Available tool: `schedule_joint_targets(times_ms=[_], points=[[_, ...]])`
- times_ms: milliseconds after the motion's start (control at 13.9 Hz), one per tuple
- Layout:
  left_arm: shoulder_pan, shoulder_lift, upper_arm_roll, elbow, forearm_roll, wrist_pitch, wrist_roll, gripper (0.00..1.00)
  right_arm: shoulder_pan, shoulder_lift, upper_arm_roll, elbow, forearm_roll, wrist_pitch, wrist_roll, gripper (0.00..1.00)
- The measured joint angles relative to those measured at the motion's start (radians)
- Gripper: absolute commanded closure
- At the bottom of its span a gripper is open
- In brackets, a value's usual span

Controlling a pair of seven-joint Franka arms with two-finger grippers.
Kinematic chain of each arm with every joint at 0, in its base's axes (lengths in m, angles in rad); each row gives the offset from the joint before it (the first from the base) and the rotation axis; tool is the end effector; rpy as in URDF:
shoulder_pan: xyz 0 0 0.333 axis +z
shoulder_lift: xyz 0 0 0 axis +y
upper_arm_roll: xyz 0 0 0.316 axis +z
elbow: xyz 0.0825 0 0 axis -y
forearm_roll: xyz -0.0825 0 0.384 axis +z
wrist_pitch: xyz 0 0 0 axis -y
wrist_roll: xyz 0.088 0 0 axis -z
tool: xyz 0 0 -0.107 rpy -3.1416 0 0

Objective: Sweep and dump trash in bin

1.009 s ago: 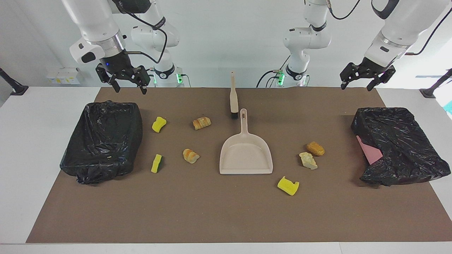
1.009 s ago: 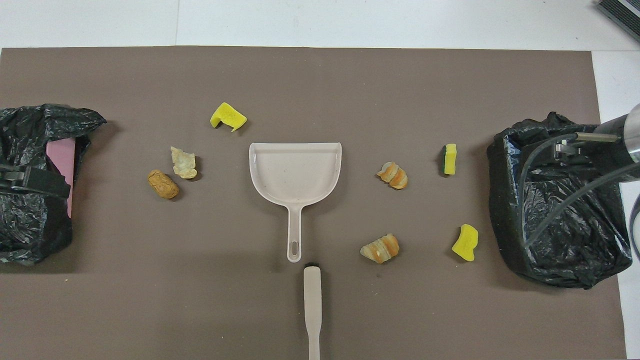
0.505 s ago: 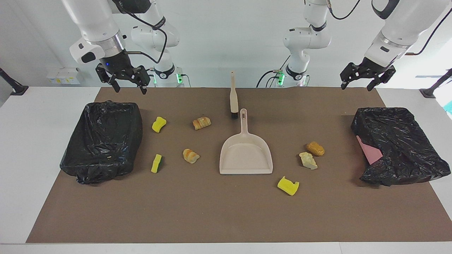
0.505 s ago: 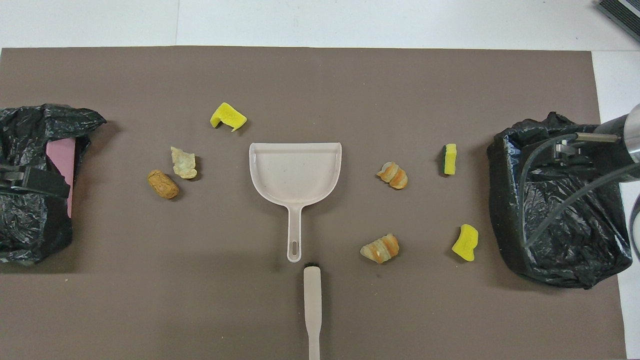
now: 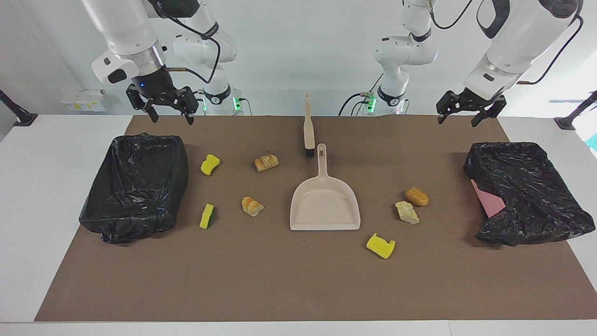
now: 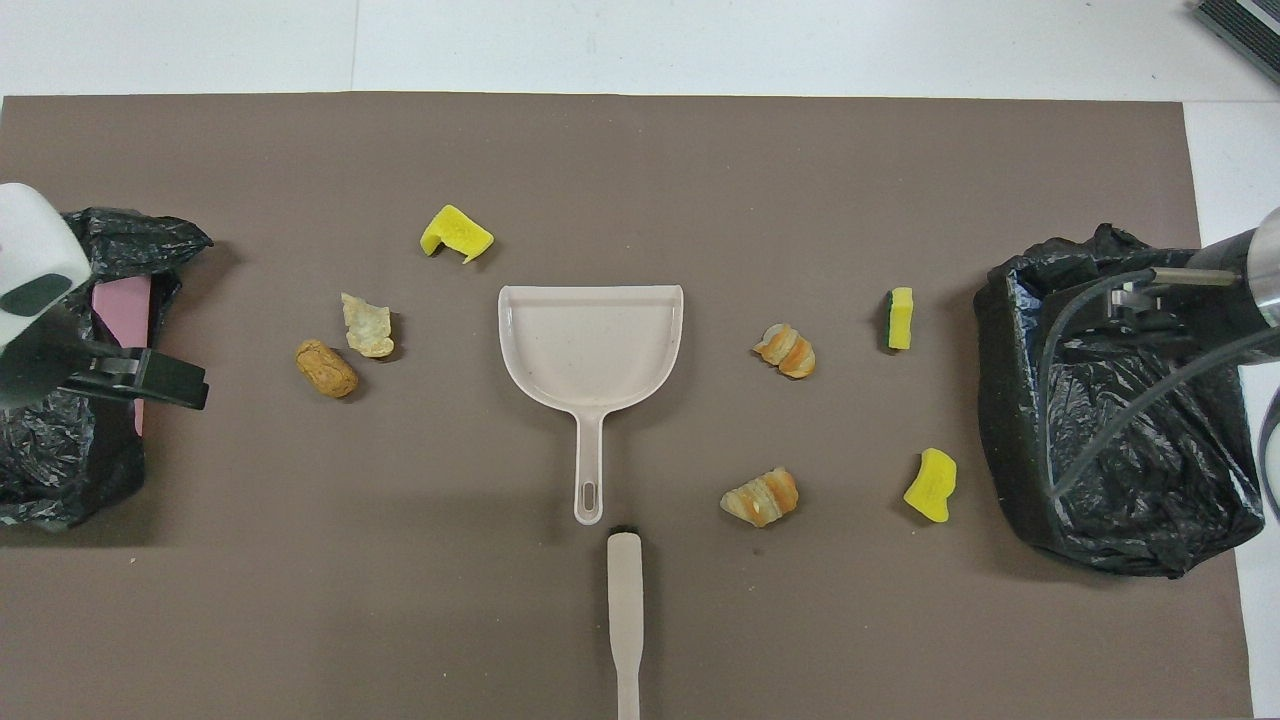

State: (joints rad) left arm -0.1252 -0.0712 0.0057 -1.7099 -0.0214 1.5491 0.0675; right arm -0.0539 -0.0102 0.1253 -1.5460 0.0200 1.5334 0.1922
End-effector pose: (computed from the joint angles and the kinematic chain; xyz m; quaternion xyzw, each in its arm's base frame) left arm 0.5226 -0.0650 0.5959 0.9946 -0.0930 -0.0451 0.0097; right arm 0.5463 0.0417 0.6385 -0.9982 0.0600 0.0025 0.0091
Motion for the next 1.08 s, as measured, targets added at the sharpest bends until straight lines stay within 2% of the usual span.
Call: schedule_joint_targets(times_ms=[216, 721, 1081], points=[[-0.099, -0.023, -0.004, -0.100, -0.001, 0.085, -0.066, 0.00, 0.000, 0.000, 0.000, -0.001, 0.000, -0.002, 0.000, 0.00], [-0.377, -0.105, -0.008, -0.352, -0.001, 0.271, -0.350, 0.00, 0.000, 0.000, 0.000, -0.001, 0.000, 0.017, 0.000, 0.00], [-0.616, -0.114, -0.011, -0.528, -0.002, 0.445, -0.595, 0.00, 0.031, 0.022, 0.004, -0.004, 0.000, 0.076, 0.000, 0.00]])
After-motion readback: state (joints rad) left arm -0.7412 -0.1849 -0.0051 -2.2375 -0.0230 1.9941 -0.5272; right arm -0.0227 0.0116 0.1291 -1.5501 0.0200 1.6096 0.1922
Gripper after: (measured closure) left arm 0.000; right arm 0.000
